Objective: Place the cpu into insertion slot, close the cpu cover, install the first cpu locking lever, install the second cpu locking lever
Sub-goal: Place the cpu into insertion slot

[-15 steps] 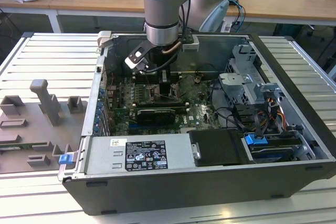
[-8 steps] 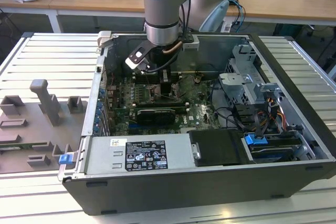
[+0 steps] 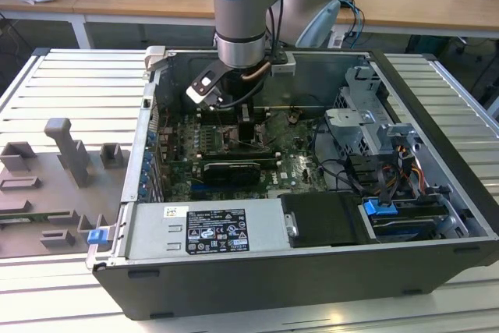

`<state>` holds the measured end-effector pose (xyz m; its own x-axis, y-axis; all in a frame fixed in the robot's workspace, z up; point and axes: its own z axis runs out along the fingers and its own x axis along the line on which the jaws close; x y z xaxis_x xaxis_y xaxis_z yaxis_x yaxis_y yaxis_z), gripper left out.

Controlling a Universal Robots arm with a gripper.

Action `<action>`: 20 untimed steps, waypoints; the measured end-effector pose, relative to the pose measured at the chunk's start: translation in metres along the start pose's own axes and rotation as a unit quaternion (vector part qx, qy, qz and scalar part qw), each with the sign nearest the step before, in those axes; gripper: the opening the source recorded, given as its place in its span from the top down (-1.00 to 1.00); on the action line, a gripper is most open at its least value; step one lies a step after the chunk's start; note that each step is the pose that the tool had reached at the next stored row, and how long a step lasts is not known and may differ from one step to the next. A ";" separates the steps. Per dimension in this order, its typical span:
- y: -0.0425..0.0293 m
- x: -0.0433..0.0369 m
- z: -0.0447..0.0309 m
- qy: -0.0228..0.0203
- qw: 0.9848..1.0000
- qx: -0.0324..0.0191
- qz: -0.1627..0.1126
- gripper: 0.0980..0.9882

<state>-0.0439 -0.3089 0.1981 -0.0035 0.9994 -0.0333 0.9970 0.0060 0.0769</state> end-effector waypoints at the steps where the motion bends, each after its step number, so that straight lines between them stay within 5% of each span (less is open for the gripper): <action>1: 0.0000 0.0000 0.0000 0.000 1.000 0.000 -0.001 -0.15; 4: 0.0000 -0.0001 -0.0005 0.001 1.000 0.000 -0.010 0.01; 17: -0.0001 0.0000 0.0006 -0.003 1.000 -0.001 -0.023 0.01; 20: -0.0001 0.0000 0.0007 -0.003 1.000 -0.001 -0.023 -0.15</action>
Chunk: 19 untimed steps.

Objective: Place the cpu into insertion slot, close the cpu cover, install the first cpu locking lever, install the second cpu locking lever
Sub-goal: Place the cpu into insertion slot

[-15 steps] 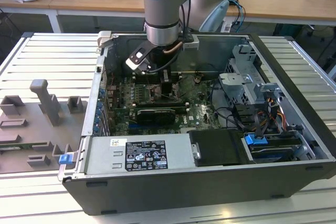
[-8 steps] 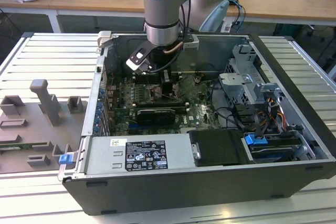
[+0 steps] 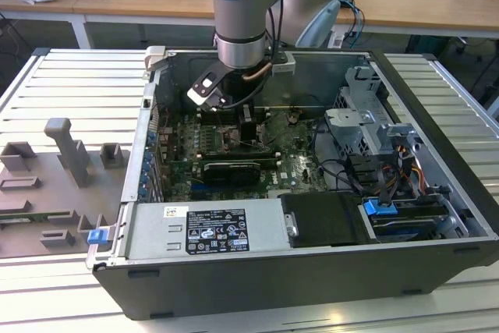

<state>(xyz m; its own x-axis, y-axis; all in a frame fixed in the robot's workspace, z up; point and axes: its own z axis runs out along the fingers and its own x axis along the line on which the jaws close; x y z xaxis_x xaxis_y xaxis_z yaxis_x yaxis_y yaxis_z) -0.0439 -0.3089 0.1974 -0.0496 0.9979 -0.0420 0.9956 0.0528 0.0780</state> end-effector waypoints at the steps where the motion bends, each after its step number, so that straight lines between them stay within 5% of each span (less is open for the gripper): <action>1: 0.0000 -0.0001 -0.0007 0.000 1.000 0.000 0.000 -0.15; 6: 0.0008 -0.0004 -0.0100 0.000 1.000 0.001 0.000 -0.13; 16: 0.0016 -0.0007 -0.0161 0.000 1.000 0.004 0.001 0.97; 19: 0.0017 -0.0007 -0.0171 0.000 1.000 0.004 0.002 0.98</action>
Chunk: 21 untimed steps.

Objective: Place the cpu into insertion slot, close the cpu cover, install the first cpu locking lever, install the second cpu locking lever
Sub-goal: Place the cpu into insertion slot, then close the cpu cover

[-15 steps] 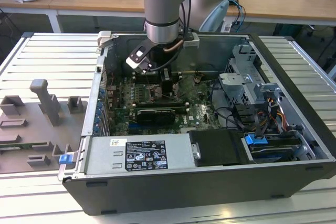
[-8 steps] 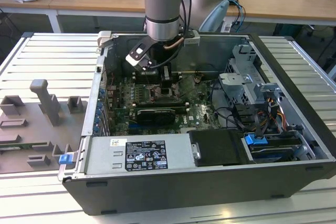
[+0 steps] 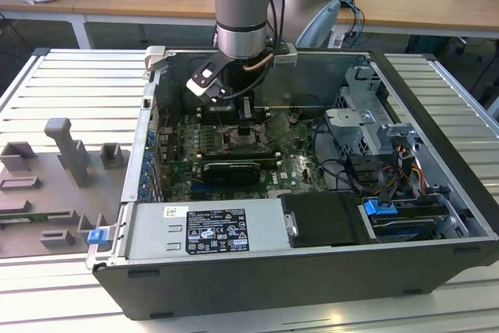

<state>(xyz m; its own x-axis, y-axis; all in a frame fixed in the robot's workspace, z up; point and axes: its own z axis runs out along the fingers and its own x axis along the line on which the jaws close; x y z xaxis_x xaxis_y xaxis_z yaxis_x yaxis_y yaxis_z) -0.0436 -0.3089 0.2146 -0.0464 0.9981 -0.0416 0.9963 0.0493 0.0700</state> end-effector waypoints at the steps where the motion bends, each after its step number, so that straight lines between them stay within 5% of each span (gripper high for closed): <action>1: 0.0000 0.0000 -0.0004 0.000 1.000 0.000 0.000 0.98; 10: 0.0002 -0.0002 -0.0031 0.000 1.000 0.001 0.001 0.98; 13: 0.0018 -0.0011 -0.0258 0.000 1.000 0.001 0.001 0.98; 17: 0.0175 -0.0022 -0.0313 0.000 1.000 0.011 0.000 0.98; 19: 0.0187 -0.0029 -0.0488 0.000 1.000 0.011 0.000 0.98; 21: 0.0258 -0.0034 -0.0486 0.001 1.000 0.011 0.000 0.98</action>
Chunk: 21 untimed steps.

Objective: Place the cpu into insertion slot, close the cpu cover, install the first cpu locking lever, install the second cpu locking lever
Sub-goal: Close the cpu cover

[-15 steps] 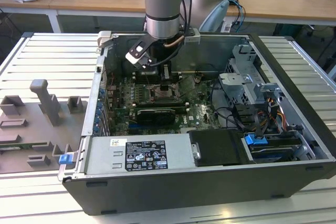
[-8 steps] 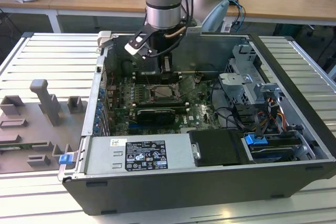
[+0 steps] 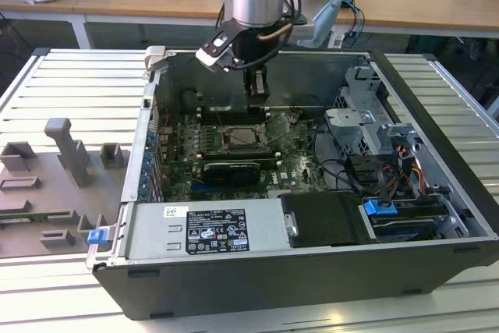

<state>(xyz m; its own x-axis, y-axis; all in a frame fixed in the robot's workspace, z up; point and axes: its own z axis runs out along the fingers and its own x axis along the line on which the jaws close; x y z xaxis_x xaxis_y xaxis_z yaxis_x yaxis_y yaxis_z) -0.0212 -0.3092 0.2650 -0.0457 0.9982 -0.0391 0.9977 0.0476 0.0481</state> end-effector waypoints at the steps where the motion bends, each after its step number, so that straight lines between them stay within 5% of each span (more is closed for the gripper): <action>1: 0.0032 -0.0004 0.0003 0.000 1.000 0.000 0.000 0.98; 10: 0.0108 -0.0046 0.0032 0.000 1.000 0.000 0.000 0.98; 14: 0.0268 -0.0059 0.0045 0.001 1.000 0.000 0.000 0.98; 18: 0.0546 -0.0071 0.0072 0.009 1.000 0.000 0.000 0.98; 21: 0.0631 -0.0075 0.0084 0.009 1.000 0.000 -0.002 0.98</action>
<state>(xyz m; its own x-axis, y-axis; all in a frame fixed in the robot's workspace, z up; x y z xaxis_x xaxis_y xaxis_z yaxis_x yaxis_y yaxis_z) 0.0425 -0.3140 0.2600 -0.0498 0.9985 -0.0213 0.9976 0.0508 0.0473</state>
